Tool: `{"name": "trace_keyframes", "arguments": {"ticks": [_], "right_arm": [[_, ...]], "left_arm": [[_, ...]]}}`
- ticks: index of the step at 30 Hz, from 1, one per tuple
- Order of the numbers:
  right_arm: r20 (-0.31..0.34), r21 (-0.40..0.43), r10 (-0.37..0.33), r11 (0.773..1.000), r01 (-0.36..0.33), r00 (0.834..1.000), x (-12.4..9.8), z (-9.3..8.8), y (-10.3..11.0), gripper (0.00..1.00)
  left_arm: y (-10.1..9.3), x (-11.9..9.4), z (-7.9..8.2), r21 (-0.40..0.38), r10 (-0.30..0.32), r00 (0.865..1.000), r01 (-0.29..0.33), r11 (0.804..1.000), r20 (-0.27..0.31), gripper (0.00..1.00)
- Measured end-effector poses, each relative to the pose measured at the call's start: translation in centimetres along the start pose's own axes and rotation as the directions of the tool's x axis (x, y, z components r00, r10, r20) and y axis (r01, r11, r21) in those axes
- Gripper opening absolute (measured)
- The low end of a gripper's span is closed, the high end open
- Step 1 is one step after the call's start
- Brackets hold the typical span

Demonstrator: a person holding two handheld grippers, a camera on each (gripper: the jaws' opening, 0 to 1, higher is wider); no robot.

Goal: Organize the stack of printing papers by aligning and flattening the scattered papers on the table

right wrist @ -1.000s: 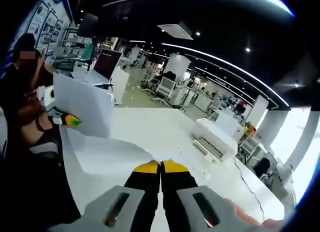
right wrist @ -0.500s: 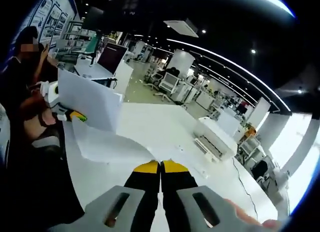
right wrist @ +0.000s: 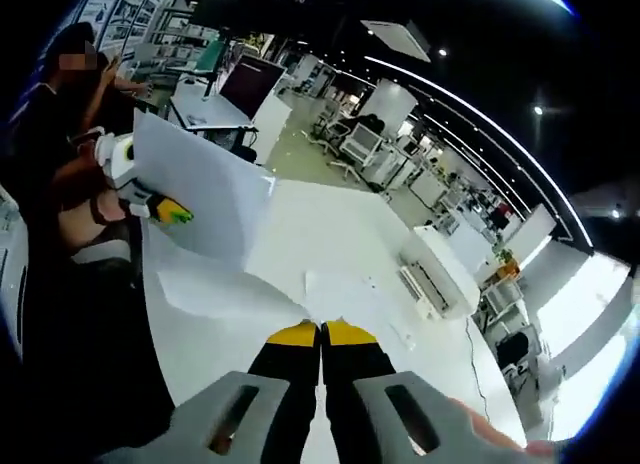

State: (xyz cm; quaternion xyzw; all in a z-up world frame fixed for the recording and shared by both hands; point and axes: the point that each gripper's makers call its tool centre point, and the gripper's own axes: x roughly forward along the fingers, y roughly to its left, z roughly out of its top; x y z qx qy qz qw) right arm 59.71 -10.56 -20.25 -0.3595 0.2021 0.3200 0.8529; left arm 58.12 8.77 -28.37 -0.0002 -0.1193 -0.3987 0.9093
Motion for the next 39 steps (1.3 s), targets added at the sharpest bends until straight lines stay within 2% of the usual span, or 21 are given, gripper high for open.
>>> {"name": "trace_keyframes", "arguments": {"ticks": [5,9,17,24,29,39], "right_arm": [[-0.024,-0.027,0.019,0.999,-0.020,1.000,0.1,0.7,0.6,0.00],[-0.034,-0.049,-0.003,0.999,0.001,0.999,0.3,1.2,0.3,0.00],[-0.074,-0.079,0.001,0.997,-0.007,0.997,0.7,2.2,-0.1,0.00],[-0.171,-0.089,0.033,0.995,-0.049,0.985,1.5,1.8,0.3,0.00],[-0.211,-0.091,0.066,0.992,-0.087,0.975,2.0,1.4,1.0,0.00],[-0.269,-0.101,0.072,0.990,-0.102,0.961,2.4,0.6,1.0,0.00]], "left_arm": [[0.0,-0.1,0.0,0.000,-0.002,1.000,0.002,1.000,0.001,0.06],[0.0,-0.1,0.1,0.002,-0.002,1.000,0.002,1.000,0.002,0.06],[-0.2,0.0,0.1,0.008,-0.011,1.000,0.011,1.000,-0.006,0.06],[-0.2,0.1,0.2,0.009,-0.011,1.000,0.011,1.000,-0.002,0.06],[-0.3,0.2,0.2,0.011,-0.014,1.000,0.014,1.000,-0.002,0.06],[-0.3,0.2,0.1,0.009,-0.015,1.000,0.015,1.000,-0.004,0.06]]}}
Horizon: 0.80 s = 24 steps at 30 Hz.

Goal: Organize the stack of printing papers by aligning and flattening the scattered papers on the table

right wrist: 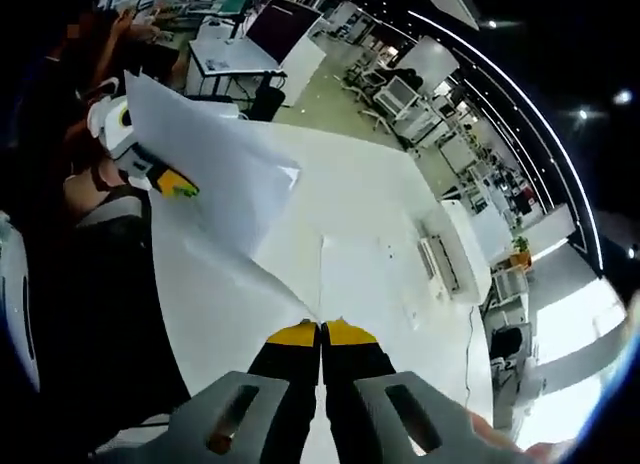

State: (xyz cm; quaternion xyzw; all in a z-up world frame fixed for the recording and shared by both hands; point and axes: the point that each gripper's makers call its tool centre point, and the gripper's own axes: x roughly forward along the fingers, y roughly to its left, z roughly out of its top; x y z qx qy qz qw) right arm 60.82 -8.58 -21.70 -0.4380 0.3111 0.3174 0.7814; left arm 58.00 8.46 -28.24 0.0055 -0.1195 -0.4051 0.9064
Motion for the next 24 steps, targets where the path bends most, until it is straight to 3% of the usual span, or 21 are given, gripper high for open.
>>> {"name": "trace_keyframes", "arguments": {"ticks": [11,24], "right_arm": [[-0.093,-0.024,0.038,0.999,-0.040,0.995,0.4,-0.1,-0.1,0.00],[-0.211,-0.044,0.076,0.995,-0.088,0.974,1.5,-0.3,-0.4,0.00]], "left_arm": [[-0.3,0.3,0.1,0.002,-0.004,1.000,0.004,1.000,0.001,0.06],[-0.5,0.5,-0.1,0.002,-0.013,1.000,0.013,1.000,-0.008,0.06]]}}
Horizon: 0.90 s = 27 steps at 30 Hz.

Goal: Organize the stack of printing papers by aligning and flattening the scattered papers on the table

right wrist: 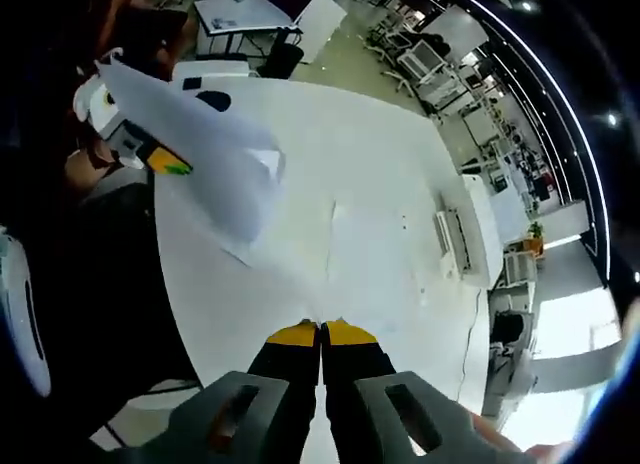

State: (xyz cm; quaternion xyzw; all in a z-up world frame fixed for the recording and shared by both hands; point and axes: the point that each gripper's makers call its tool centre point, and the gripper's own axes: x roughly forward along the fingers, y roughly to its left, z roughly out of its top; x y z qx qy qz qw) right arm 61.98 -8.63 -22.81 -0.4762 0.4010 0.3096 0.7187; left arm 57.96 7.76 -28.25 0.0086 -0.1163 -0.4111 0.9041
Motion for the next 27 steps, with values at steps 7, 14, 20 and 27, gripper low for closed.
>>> {"name": "trace_keyframes", "arguments": {"ticks": [7,14,20,27], "right_arm": [[-0.059,-0.020,0.012,1.000,-0.013,0.998,0.9,1.1,-0.4,0.00],[-0.094,-0.034,0.031,0.999,-0.035,0.995,1.3,2.4,-0.2,0.00],[-0.108,-0.042,0.048,0.998,-0.053,0.993,1.3,3.1,0.2,0.00],[-0.098,-0.051,0.058,0.997,-0.064,0.993,1.2,3.8,0.4,0.00]], "left_arm": [[0.1,0.2,-0.3,0.000,0.001,1.000,-0.001,1.000,-0.012,0.06],[0.1,0.2,-0.3,-0.007,-0.007,1.000,0.007,1.000,-0.005,0.07],[0.2,0.2,-0.2,-0.010,-0.006,1.000,0.006,1.000,0.004,0.08],[0.0,0.3,-0.3,-0.010,-0.015,1.000,0.015,1.000,0.004,0.14]]}}
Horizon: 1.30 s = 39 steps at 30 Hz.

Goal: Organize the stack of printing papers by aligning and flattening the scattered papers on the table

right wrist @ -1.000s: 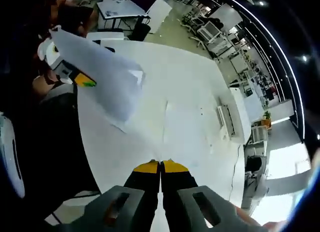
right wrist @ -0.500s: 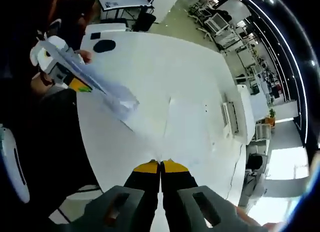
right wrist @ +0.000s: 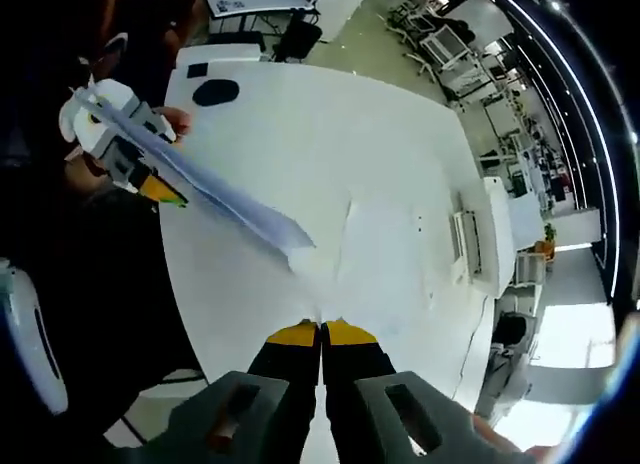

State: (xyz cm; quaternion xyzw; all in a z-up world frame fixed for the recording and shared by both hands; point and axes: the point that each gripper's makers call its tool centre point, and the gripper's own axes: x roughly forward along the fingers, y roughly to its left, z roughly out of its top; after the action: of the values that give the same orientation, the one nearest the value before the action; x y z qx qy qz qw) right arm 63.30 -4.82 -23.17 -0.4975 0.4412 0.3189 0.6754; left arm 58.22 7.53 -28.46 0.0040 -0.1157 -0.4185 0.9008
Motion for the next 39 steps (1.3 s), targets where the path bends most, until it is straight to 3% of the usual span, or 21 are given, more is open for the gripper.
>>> {"name": "trace_keyframes", "arguments": {"ticks": [25,31,39], "right_arm": [[0.060,-0.051,0.019,0.999,-0.016,0.998,-1.6,3.5,1.3,0.00],[0.101,-0.073,0.073,0.995,-0.066,0.992,-2.4,4.8,2.9,0.00],[0.142,-0.121,0.091,0.990,-0.074,0.986,-3.1,6.5,4.1,0.00]], "left_arm": [[-0.2,0.3,0.0,0.002,-0.005,1.000,0.005,1.000,-0.003,0.29],[-0.1,0.3,-0.1,0.005,0.000,1.000,0.000,1.000,-0.006,0.30],[-0.1,0.3,-0.1,0.009,-0.002,1.000,0.002,1.000,-0.010,0.29]]}}
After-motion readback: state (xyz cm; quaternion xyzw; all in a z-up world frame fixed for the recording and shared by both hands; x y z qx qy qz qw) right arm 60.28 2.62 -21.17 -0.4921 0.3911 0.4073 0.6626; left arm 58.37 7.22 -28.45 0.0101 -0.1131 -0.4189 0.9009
